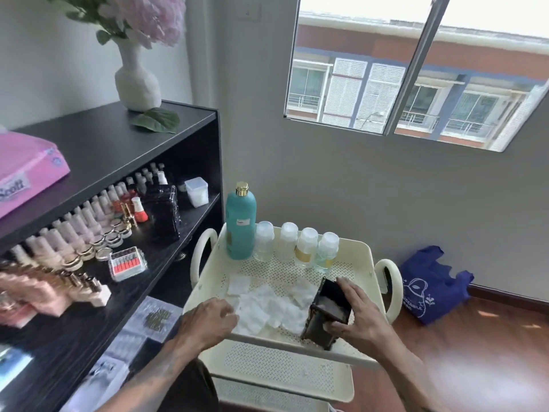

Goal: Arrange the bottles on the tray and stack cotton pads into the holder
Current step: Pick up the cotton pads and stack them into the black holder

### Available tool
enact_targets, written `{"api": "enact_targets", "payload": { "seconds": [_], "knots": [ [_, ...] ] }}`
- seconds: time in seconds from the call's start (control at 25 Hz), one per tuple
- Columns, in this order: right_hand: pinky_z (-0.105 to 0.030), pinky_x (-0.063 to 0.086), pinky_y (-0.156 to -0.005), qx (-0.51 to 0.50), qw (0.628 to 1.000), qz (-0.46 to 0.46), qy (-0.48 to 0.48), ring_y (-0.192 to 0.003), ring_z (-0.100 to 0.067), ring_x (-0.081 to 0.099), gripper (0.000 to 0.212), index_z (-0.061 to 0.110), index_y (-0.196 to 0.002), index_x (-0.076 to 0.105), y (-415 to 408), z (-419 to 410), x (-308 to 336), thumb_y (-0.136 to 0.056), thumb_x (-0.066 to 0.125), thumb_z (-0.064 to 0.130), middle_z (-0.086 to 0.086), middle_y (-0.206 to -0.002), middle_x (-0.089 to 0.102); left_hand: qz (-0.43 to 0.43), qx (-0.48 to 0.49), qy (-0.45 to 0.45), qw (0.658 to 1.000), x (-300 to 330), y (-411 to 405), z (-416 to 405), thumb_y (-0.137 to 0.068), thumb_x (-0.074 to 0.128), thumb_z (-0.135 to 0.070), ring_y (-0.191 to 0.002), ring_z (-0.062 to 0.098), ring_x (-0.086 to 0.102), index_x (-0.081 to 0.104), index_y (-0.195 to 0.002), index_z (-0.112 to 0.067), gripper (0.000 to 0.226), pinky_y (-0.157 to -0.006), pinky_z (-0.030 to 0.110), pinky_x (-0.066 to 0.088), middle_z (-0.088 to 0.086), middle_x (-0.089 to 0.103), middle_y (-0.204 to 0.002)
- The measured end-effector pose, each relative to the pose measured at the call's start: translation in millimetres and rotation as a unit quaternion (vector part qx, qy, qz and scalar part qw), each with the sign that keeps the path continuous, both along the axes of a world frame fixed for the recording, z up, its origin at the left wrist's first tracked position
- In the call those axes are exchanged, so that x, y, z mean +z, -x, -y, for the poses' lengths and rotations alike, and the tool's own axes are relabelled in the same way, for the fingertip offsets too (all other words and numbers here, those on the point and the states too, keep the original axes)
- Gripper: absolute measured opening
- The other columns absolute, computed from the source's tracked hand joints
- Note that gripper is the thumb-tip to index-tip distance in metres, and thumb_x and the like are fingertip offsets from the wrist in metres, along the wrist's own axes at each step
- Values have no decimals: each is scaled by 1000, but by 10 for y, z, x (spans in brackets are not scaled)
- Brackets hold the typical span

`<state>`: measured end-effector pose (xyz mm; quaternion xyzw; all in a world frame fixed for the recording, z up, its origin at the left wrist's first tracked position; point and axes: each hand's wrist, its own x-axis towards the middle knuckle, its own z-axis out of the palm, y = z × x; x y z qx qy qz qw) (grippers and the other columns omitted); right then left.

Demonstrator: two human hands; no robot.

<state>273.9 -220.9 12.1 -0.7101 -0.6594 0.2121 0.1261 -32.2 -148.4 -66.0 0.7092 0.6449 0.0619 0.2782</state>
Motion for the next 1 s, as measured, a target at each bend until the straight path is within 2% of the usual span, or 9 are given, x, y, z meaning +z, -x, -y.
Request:
{"api": "enact_targets", "payload": {
  "seconds": [0.08, 0.16, 0.2, 0.28, 0.36, 0.44, 0.64, 0.8, 1.0],
  "knots": [
    [-32, 16, -119, 14, 993, 83, -79, -150, -14, 7, 95, 31, -154, 12, 192, 57, 98, -81, 70, 47, 13, -162, 5, 19, 17, 18, 1000, -48, -108, -71, -75, 60, -63, -105, 12, 61, 60, -123, -36, 55, -87, 34, 48, -12, 60, -123],
    [-22, 31, -108, 51, 969, 60, -233, -134, -7, 34, 63, 34, -141, 42, 518, 55, 154, -84, 68, 38, 14, -149, 34, 26, 40, 26, 999, -58, -193, -160, -74, 66, -56, -104, 14, 60, 59, -122, -37, 53, -87, 34, 50, -10, 58, -125],
    [-16, 37, -100, 77, 966, 42, -244, -119, -3, 45, 44, 34, -129, 51, 709, 12, 152, -87, 66, 31, 16, -137, 43, 21, 52, 22, 998, -65, -207, -194, -76, 68, -50, -102, 14, 61, 60, -121, -37, 48, -86, 33, 50, -9, 60, -125],
    [-21, 50, -89, 118, 982, 47, -141, -102, -8, 56, 29, 28, -121, 54, 1029, -142, 49, -93, 58, 22, 11, -127, 45, 12, 66, 4, 998, -91, -209, -209, -81, 66, -43, -101, 15, 63, 62, -121, -37, 41, -83, 30, 51, -10, 64, -124],
    [-35, 53, -91, 104, 988, 115, 8, -103, -23, 59, 35, 16, -126, 52, 1195, -351, -240, -92, 57, 9, -1, -131, 42, 15, 63, -23, 998, -132, -194, -192, -87, 61, -40, -99, 17, 66, 65, -118, -36, 32, -81, 31, 53, -11, 68, -121],
    [-39, 53, -92, 62, 983, 148, 85, -105, -27, 58, 42, 10, -129, 48, 1234, -509, -463, -89, 58, 2, -9, -132, 40, 31, 56, -46, 997, -143, -191, -183, -92, 54, -38, -95, 17, 67, 67, -116, -34, 28, -78, 32, 55, -11, 69, -122],
    [-36, 54, -85, 11, 992, 121, 18, -91, -22, 58, 17, 10, -108, 59, 1178, -577, -682, -101, 44, 13, -7, -111, 56, 57, 66, -115, 989, -182, -186, -145, -98, 43, -37, -89, 19, 68, 66, -117, -30, 31, -73, 33, 56, -5, 73, -110],
    [-32, 52, -78, -68, 993, -78, -62, -86, -17, 60, 21, 12, -94, 62, 1169, -376, -402, -101, 48, 27, -1, -94, 65, 69, 99, -134, 984, -206, -217, -138, -95, 43, -29, -94, 19, 67, 67, -114, -30, 31, -71, 31, 53, -6, 70, -115],
    [-27, 59, -68, -148, 900, -400, -93, -83, -13, 74, 7, 23, -83, 71, 853, 36, 162, -87, 72, 29, 0, -90, 77, 45, 91, -101, 990, -243, -223, -184, -88, 56, -24, -90, 11, 65, 70, -103, -36, 24, -59, 22, 45, -18, 67, -120]
  ]
}}
